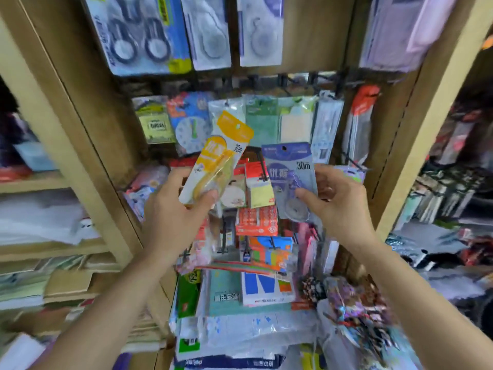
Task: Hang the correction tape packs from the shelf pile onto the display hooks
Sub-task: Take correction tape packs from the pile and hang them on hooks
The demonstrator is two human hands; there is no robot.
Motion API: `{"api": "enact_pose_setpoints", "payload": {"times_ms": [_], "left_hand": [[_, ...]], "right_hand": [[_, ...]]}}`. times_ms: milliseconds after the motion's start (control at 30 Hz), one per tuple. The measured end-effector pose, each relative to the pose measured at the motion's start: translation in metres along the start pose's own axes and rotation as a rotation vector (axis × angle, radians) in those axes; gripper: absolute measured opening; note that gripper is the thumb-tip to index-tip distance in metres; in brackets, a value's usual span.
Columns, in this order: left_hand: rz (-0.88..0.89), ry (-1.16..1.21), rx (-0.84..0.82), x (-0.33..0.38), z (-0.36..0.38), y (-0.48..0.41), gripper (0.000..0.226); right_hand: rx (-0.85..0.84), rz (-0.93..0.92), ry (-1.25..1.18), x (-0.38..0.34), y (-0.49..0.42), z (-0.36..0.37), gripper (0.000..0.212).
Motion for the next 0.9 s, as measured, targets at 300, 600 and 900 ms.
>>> {"api": "enact_pose_setpoints", "payload": {"times_ms": [300, 600, 900], "left_hand": [[0.090, 0.017, 0.226, 0.017, -0.047, -0.092, 0.027], [0.125, -0.080, 0.356, 0.013, -0.073, -0.160, 0.029], [-0.031, -0.041, 0.334, -0.028, -0.068, -0.159, 0.027]], "right_hand": [[0.041, -0.159, -0.075, -0.087, -0.062, -0.019, 0.042], [0.094, -0.320, 0.002, -0.177, -0.125, -0.020, 0.043], [0.061, -0.380, 0.212, -0.232, -0.197, 0.012, 0.044]]}}
Point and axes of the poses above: each hand's wrist, its own y-axis away from the middle knuckle, its own z-axis out of the palm, x = y × z, the point moved 2 cm from there along -y, towards the middle knuckle, and after that the axes turned 13 degrees about z, right-handed, at the moved point
